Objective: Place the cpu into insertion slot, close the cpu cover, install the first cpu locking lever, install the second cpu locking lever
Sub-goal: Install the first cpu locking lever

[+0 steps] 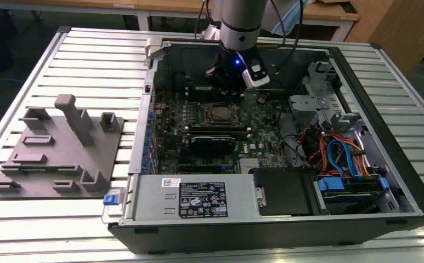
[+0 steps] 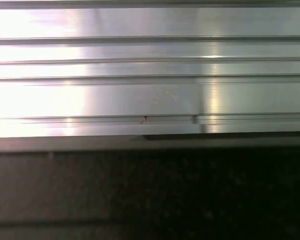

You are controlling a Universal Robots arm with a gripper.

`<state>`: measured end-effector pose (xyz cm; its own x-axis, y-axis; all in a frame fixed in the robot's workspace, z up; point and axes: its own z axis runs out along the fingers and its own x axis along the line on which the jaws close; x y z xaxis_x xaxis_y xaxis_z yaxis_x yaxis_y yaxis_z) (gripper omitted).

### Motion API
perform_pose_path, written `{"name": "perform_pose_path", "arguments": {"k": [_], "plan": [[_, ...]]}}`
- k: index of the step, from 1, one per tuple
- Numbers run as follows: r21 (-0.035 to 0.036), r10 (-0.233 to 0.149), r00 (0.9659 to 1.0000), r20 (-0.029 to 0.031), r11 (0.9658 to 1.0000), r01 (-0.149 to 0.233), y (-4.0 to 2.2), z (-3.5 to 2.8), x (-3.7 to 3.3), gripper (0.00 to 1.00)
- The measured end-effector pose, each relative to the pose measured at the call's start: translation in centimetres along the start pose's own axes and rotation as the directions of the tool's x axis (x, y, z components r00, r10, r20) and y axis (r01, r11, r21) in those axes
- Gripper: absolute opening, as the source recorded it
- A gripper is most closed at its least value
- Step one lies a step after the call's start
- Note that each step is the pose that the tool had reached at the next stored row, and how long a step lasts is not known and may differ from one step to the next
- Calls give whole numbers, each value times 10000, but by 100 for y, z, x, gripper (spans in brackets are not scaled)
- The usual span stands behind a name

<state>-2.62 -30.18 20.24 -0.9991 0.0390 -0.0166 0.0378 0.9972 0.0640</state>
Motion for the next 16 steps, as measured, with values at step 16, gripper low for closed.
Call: {"name": "perform_pose_path", "arguments": {"k": [16], "plan": [[242,-5,10000,7,9997,5,-1,1,0,10]]}}
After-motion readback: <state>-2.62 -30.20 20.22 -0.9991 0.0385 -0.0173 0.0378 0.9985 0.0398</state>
